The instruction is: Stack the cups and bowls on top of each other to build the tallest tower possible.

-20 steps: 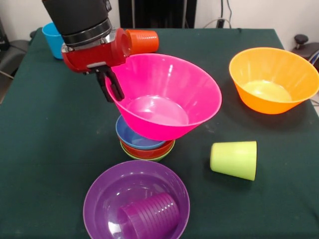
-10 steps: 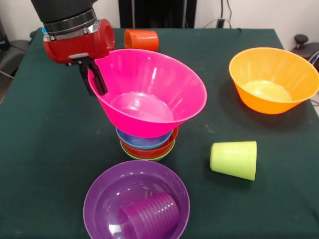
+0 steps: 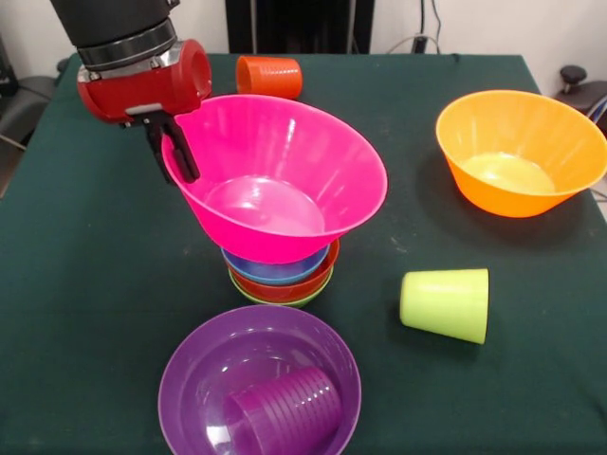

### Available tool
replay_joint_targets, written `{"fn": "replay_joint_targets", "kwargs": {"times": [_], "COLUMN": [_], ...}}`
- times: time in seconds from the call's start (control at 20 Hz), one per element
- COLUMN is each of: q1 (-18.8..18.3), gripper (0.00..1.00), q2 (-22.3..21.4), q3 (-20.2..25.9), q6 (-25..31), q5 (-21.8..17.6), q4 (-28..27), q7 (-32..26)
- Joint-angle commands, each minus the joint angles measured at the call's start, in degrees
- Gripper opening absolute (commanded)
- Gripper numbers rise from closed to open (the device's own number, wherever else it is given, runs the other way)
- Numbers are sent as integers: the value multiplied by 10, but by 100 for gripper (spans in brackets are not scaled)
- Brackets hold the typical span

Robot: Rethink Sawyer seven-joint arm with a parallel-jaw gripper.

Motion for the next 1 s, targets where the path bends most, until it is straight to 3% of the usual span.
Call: {"fn": "replay_joint_targets", "kwargs": {"times": [0.05,1.0], "q1": [6,-1], "gripper": [0,0], "q2": [28,53], "q3": [-26,-25], "q6": [-5,-38], "q5": [-24,-40], "q4": [14,19], "q7": [-20,-19]}}
